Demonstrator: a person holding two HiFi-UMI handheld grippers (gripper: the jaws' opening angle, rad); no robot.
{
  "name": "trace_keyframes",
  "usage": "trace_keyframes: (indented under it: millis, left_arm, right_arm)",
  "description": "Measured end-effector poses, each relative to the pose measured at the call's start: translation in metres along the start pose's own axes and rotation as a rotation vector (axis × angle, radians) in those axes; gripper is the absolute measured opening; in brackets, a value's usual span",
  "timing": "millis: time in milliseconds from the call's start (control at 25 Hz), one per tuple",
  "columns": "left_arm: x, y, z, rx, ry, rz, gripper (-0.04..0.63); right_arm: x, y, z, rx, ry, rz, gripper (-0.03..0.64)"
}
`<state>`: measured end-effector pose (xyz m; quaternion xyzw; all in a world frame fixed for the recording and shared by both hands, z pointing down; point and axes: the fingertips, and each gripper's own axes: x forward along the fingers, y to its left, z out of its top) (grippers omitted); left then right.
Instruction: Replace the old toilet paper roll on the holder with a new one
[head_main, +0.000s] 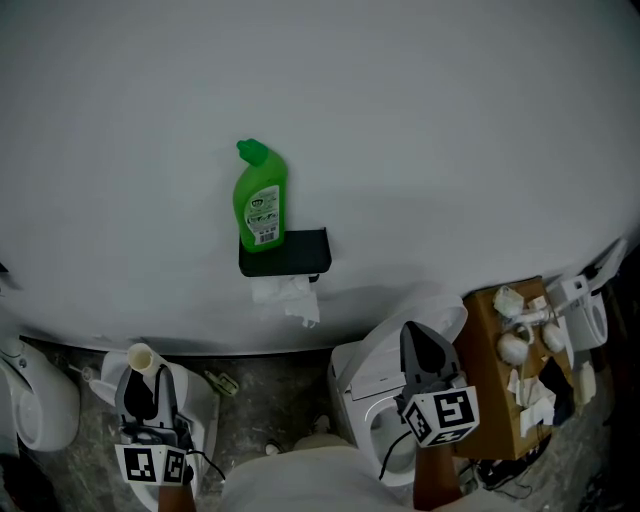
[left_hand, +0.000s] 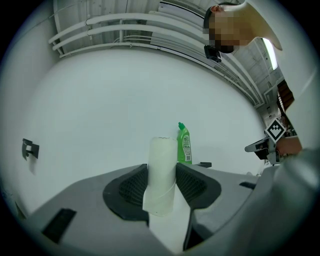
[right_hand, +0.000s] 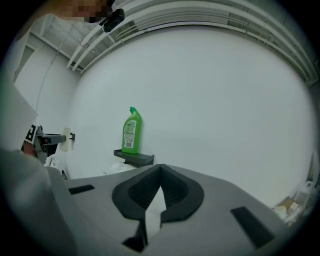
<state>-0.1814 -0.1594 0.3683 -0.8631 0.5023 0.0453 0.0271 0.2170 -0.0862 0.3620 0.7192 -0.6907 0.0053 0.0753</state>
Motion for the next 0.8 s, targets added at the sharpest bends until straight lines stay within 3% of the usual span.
trace_keyframes:
  millis: [360,800]
  left_arm:
    - [-0.006,0.011,-0.004,-0.022,-0.003,-0.021,0.181]
    - [-0.007,0.015,-0.013,-0.05,-0.001,-0.044,0.181]
  right_arm:
    - [-0.006,0.032,0.009,-0.073,0.011,0.022,-0.002]
    - [-0.019,0.045,0.012,-0.087,0.027,0.015,-0.002]
